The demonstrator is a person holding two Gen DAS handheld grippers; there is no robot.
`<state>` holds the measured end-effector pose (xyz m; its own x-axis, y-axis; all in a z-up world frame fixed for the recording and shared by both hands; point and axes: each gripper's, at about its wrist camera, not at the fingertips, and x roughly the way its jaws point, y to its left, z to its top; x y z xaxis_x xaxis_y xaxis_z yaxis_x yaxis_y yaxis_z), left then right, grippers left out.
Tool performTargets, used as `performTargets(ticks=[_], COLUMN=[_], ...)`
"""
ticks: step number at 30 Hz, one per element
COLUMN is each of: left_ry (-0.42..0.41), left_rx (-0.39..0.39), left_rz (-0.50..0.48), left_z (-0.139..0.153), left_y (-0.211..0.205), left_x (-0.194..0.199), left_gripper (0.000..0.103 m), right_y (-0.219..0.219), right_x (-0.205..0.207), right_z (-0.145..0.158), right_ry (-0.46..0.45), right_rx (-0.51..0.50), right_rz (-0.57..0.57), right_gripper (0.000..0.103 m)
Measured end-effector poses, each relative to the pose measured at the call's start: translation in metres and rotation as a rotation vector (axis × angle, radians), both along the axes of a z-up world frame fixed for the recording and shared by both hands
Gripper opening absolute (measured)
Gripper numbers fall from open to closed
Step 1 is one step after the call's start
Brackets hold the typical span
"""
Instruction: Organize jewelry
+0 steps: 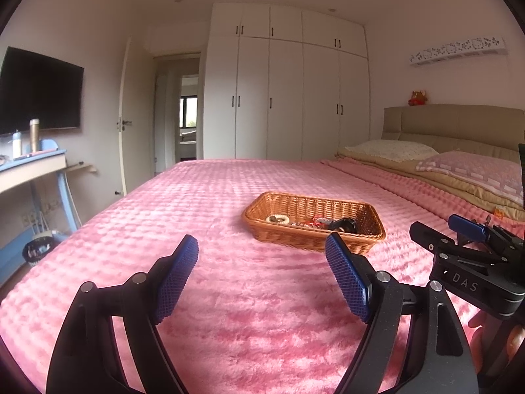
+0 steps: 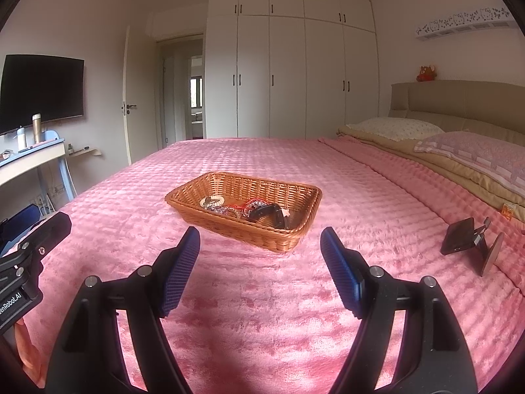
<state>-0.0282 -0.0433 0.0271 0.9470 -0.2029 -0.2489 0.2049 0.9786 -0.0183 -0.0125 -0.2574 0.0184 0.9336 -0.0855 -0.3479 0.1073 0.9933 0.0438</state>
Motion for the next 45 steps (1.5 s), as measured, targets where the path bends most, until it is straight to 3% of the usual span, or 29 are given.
performTargets(ticks=[12,21,45], left_ry=[0.007,-0.022,-0.026], left_rx=[0.001,-0.016,0.008], left_rz=[0.010,0.025,0.065], left_z=[-0.006,-0.007,-0.008], left_y=[-0.001,0.001,-0.001], left_x=[0.002,-0.001,-0.002], left_gripper=[0.078,0.080,0.086], right_y=[0.001,0.001,0.009], right_x=[0.004,-0.003,-0.006], right_z=[-0.007,-0.008,-0.008], right_ry=[0.010,-0.057,-0.057], right_rx=[-0.002,-0.016,-0.033], right_rz=[0.002,-0.011,0.011], right_gripper=[0.073,0.073,0.074])
